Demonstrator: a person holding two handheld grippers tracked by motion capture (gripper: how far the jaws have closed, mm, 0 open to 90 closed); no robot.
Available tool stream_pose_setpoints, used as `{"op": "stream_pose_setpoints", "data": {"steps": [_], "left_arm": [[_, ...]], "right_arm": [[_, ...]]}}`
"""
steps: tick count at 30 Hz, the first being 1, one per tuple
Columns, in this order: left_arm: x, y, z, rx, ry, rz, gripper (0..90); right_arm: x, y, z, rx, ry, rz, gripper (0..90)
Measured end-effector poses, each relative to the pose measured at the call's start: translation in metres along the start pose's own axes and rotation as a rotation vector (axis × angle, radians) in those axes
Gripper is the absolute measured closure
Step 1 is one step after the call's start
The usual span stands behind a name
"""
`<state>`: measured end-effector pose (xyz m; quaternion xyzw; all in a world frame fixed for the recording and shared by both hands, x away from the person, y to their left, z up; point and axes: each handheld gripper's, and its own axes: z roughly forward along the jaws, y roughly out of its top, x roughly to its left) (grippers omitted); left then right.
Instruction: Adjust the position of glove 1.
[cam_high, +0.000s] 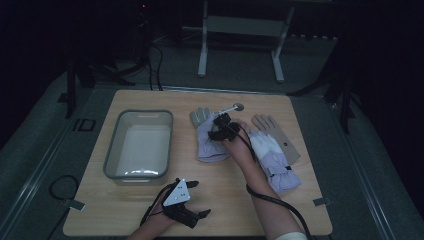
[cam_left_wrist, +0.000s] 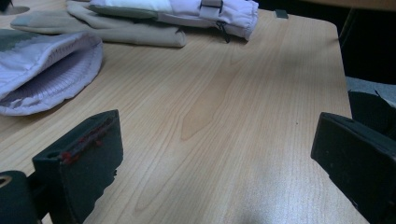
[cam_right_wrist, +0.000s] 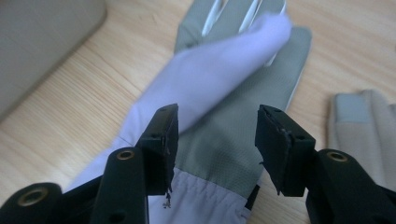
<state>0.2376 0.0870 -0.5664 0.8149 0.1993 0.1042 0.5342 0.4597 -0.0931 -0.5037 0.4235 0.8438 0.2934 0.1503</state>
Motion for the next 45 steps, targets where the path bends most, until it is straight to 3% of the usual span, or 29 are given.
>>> {"op": "stream_pose_setpoints", "data": {"steps": [7,10,15,19,23,29,32,36,37,39,41,42,45], "left_arm": [[0.001,0.000,0.001,0.004,-0.003,-0.008,2.6],[0.001,0.000,0.001,0.003,-0.003,-0.013,2.6],[0.001,0.000,0.000,0.001,0.002,-0.006,2.6],[0.000,0.000,0.000,0.003,0.000,-0.002,2.6],[0.000,0.000,0.000,0.001,-0.001,-0.001,2.6],[0.001,0.000,0.000,0.004,0.000,-0.003,2.6],[0.001,0.000,0.000,0.004,0.000,-0.003,2.6],[0.001,0.000,0.000,0.004,0.003,-0.003,2.6],[0.001,0.000,0.000,0.004,0.003,-0.003,2.6],[0.000,0.000,0.000,0.002,0.004,-0.010,2.6],[0.001,0.000,0.000,0.001,0.005,-0.013,2.6],[0.001,0.000,0.000,0.001,0.005,-0.013,2.6],[0.001,0.000,0.000,0.001,0.004,-0.014,2.6]], "right_arm": [[-0.004,-0.017,0.026,0.046,-0.001,0.014,52.8],[-0.002,-0.020,0.029,0.036,-0.011,0.000,59.6],[0.003,-0.019,0.029,0.037,-0.030,0.030,75.5],[0.011,-0.021,0.027,0.000,-0.083,0.032,86.5],[0.007,-0.021,0.013,-0.062,-0.041,0.123,87.9],[0.011,-0.020,-0.025,-0.164,-0.055,0.156,88.1],[0.013,-0.024,-0.044,-0.196,-0.035,0.171,88.1],[0.012,-0.037,-0.071,-0.228,-0.011,0.213,88.0],[0.012,-0.037,-0.071,-0.228,-0.011,0.213,88.0],[0.013,-0.053,-0.090,-0.259,-0.003,0.235,88.0],[0.015,-0.065,-0.096,-0.265,-0.005,0.241,88.0],[0.017,-0.078,-0.100,-0.271,0.019,0.266,88.0],[0.021,-0.089,-0.099,-0.256,0.016,0.260,88.0]]}}
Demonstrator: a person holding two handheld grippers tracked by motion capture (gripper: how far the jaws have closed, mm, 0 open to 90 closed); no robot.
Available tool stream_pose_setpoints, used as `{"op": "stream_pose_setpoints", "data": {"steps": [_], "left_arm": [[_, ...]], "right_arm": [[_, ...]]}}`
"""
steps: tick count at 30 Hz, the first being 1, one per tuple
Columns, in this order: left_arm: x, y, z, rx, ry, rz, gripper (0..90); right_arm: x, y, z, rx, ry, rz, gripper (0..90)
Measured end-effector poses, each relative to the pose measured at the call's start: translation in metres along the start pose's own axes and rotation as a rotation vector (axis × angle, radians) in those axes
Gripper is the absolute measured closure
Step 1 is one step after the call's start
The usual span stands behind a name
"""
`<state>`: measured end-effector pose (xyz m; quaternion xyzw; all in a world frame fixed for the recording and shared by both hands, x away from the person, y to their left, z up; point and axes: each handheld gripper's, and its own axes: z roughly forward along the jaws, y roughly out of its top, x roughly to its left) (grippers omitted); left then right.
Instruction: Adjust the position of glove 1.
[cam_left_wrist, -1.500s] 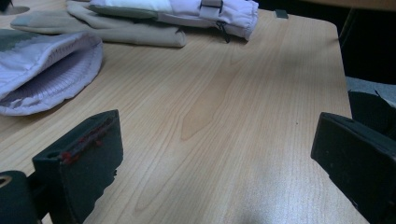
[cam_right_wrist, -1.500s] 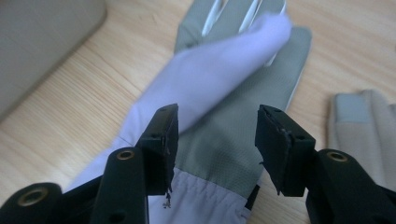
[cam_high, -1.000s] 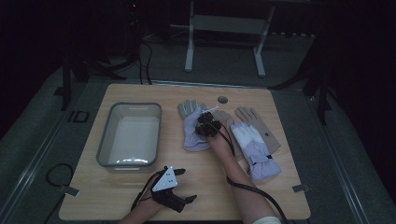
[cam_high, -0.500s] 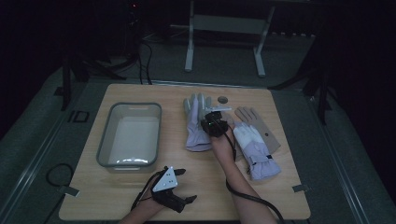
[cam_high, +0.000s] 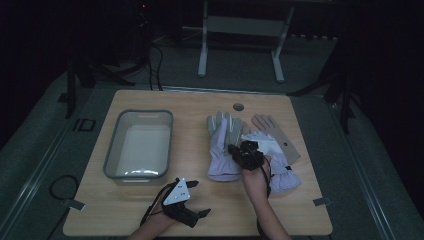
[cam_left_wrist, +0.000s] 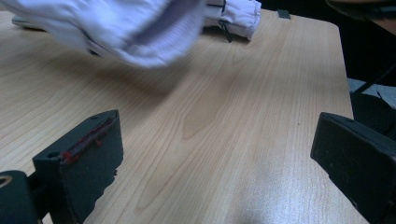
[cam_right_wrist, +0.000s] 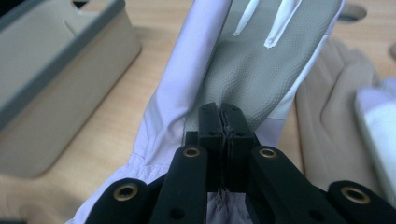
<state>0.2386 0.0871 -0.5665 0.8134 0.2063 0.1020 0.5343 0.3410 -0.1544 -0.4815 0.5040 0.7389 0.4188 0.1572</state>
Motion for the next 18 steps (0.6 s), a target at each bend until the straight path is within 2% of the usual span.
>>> {"op": "stream_pose_setpoints", "data": {"steps": [1,5,11,13,18], "left_arm": [[0.000,0.000,0.000,0.000,0.000,0.001,2.6],[0.000,0.000,0.000,0.002,0.000,0.000,2.6],[-0.001,0.000,0.000,0.005,0.002,0.006,2.6],[-0.001,0.000,0.000,0.004,0.001,0.007,2.6],[-0.001,0.000,0.001,0.006,0.004,0.004,2.6]], "right_arm": [[-0.001,-0.007,-0.001,0.008,0.005,0.006,88.0],[-0.003,-0.016,0.003,0.026,0.002,0.006,87.9],[-0.007,-0.026,0.016,0.052,-0.009,-0.002,87.8],[-0.010,-0.030,0.023,0.069,-0.018,0.003,87.8],[-0.017,-0.036,0.032,0.067,-0.012,0.031,87.5]]}}
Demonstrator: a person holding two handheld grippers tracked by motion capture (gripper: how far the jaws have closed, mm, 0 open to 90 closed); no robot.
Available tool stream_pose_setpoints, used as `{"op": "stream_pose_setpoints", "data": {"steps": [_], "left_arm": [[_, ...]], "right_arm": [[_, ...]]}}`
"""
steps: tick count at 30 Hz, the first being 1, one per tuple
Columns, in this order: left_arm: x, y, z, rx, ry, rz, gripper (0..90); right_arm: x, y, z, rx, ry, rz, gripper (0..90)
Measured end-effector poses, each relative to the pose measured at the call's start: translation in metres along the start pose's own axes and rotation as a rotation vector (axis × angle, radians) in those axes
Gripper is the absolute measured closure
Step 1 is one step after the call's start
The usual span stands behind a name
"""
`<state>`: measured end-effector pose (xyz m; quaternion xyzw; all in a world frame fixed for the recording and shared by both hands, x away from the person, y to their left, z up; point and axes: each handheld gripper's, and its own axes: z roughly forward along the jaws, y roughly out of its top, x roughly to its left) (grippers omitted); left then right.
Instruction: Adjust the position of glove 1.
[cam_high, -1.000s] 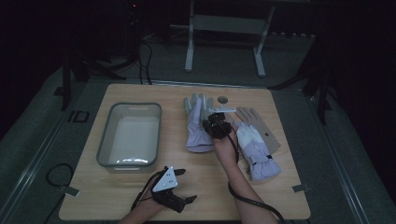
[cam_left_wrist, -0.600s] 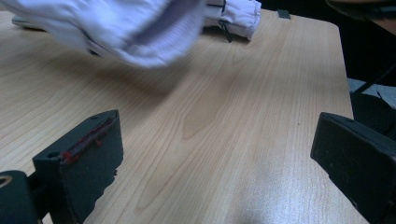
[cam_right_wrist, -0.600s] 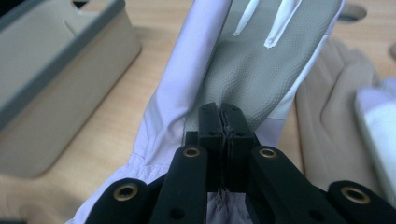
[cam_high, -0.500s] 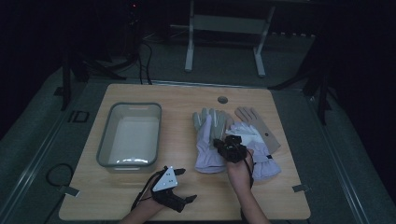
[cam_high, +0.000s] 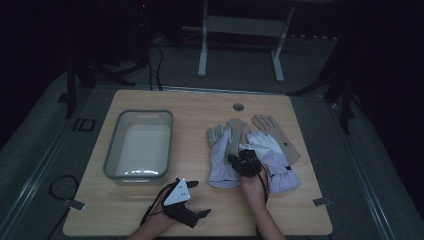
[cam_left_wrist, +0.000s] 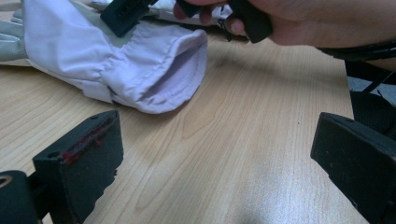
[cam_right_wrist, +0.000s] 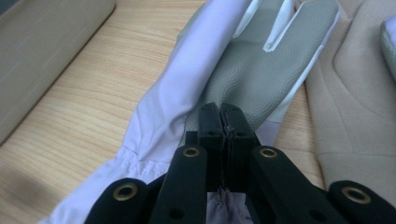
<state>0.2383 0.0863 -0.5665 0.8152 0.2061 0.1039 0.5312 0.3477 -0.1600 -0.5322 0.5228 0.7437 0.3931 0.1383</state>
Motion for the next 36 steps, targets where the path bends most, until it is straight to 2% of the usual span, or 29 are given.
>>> {"op": "stream_pose_setpoints", "data": {"steps": [3,5,10,14,17,18,23,28,32,36], "left_arm": [[0.000,0.000,-0.001,-0.003,0.004,0.000,2.6],[0.000,0.000,-0.001,-0.004,0.003,0.001,2.6],[0.000,0.000,-0.001,-0.002,0.006,0.002,2.6],[0.000,0.000,-0.001,-0.002,0.004,-0.001,2.6],[0.000,0.000,-0.001,-0.003,0.000,-0.002,2.6],[0.001,0.000,-0.001,-0.003,0.000,-0.002,2.6],[0.001,0.000,-0.001,-0.005,-0.005,-0.010,2.6],[0.001,0.000,0.000,-0.003,-0.003,-0.010,2.6],[0.001,0.000,-0.001,-0.011,-0.003,-0.014,2.6],[0.002,0.000,-0.001,-0.008,-0.005,-0.013,2.6]], "right_arm": [[-0.002,-0.002,0.005,0.011,-0.009,-0.012,85.9],[-0.003,-0.003,0.009,0.026,-0.013,-0.019,81.7],[-0.002,-0.006,0.016,0.048,-0.025,-0.079,70.3],[0.000,-0.005,0.019,0.048,-0.052,-0.153,64.4],[0.000,-0.003,0.019,0.049,-0.046,-0.155,60.0],[0.002,-0.002,0.016,0.049,-0.040,-0.156,54.0],[0.005,0.006,0.005,0.041,-0.023,-0.174,47.2],[0.001,0.022,-0.011,0.027,-0.021,-0.161,50.2],[-0.010,0.036,-0.025,0.013,-0.018,-0.179,51.2],[-0.019,0.041,-0.034,0.007,-0.022,-0.174,51.1]]}}
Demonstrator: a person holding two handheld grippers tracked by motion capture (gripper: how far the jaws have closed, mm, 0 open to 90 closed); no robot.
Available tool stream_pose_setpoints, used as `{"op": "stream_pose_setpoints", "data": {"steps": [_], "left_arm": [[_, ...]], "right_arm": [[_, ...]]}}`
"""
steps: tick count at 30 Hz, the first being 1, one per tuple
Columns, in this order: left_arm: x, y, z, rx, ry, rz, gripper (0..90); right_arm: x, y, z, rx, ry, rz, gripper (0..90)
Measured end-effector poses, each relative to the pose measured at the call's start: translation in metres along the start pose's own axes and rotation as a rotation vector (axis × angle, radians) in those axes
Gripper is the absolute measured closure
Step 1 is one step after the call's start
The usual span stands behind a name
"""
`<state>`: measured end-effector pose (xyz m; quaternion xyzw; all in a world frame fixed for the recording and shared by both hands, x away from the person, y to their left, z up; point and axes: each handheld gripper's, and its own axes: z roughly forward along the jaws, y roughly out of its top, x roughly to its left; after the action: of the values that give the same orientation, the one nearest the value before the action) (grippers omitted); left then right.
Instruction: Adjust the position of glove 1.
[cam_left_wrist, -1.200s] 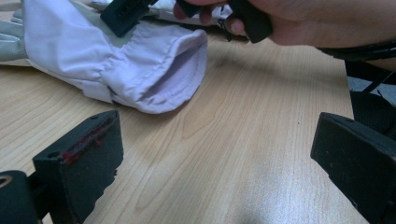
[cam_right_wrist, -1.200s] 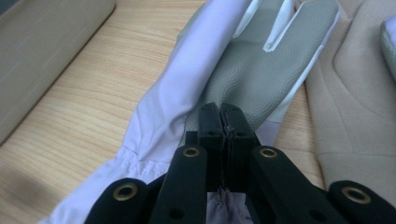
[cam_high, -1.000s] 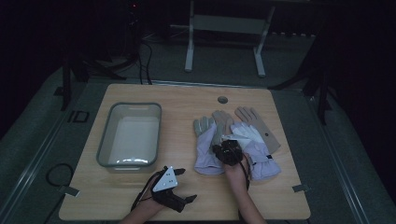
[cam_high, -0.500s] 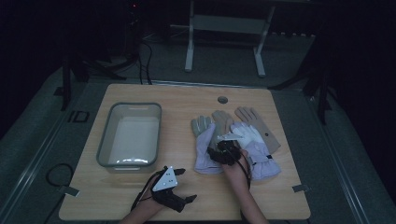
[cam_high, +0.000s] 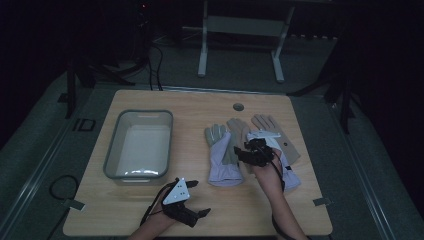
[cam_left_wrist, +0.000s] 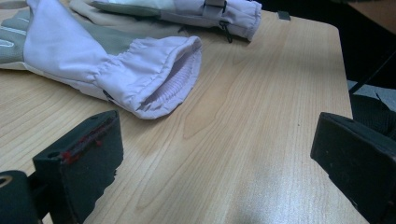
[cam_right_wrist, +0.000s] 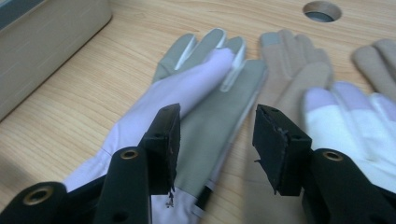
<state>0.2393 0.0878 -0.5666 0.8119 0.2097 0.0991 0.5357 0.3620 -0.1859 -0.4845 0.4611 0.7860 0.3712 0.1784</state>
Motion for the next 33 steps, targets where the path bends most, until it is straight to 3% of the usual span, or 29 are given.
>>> {"op": "stream_pose_setpoints", "data": {"steps": [12,23,29,33], "left_arm": [[0.001,0.000,0.000,0.001,-0.005,-0.007,2.6],[0.001,0.000,0.000,0.002,-0.002,-0.006,2.6],[0.001,0.000,0.000,0.003,-0.001,-0.008,2.6],[0.001,0.000,0.000,0.003,-0.004,-0.012,2.6]], "right_arm": [[-0.036,-0.007,-0.028,-0.009,-0.029,-0.002,50.5],[-0.070,-0.026,-0.051,-0.013,-0.053,-0.008,51.1],[-0.095,-0.046,-0.063,0.044,-0.097,-0.017,54.4],[-0.107,-0.059,-0.063,0.074,-0.082,0.002,54.5]]}}
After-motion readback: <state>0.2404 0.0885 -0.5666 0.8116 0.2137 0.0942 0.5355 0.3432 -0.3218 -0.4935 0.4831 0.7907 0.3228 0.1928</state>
